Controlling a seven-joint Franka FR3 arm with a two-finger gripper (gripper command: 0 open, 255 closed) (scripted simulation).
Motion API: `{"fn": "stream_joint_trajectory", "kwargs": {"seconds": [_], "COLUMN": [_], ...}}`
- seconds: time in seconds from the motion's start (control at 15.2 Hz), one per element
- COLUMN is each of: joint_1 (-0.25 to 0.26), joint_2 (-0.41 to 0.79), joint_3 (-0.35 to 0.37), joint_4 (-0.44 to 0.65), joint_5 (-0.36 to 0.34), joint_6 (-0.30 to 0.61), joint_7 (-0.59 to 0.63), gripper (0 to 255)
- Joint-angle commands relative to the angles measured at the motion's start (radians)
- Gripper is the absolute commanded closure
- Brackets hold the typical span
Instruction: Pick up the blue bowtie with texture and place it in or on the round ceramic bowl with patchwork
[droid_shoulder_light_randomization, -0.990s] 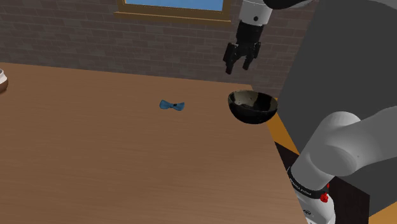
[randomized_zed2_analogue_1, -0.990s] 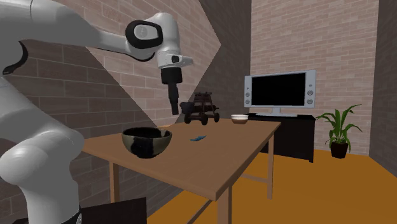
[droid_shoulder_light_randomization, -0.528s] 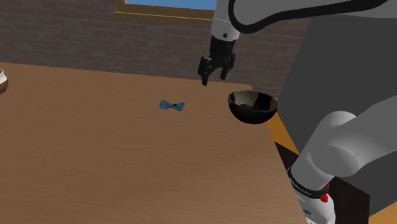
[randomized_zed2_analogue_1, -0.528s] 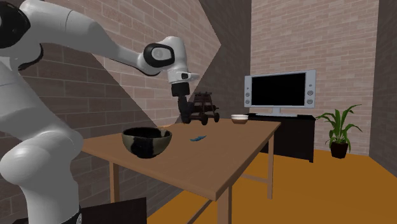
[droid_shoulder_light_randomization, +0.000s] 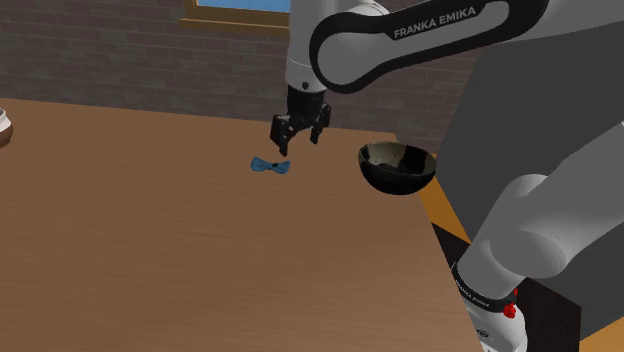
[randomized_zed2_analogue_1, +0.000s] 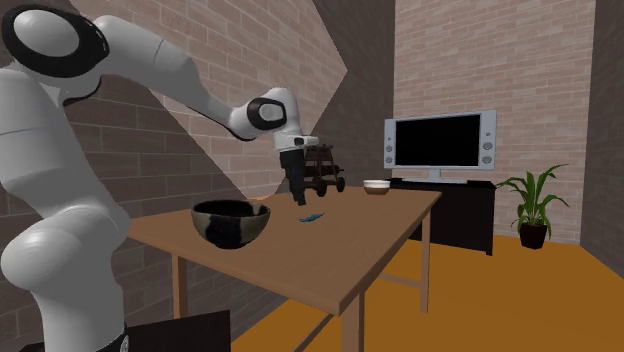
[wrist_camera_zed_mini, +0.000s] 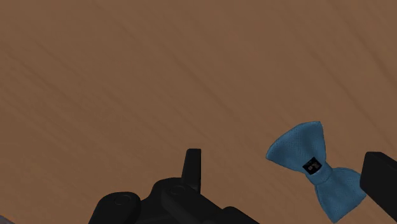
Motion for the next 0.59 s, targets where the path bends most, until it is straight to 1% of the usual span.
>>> {"fn": "stream_joint_trajectory", "kwargs": {"seconds": [0.0, 0.07, 0.53], "joint_1": [0.000, 0.001, -0.004], "joint_2": [0.078, 0.108, 0.154], "joint_3": [0.033, 0.047, 0.050], "joint_4": [0.038, 0.054, 0.004], "joint_5": [-0.030, -0.046, -0.067], "joint_6": [0.041, 0.055, 0.147], "joint_7": [0.043, 0.063, 0.079], "gripper": [0, 0, 0]}}
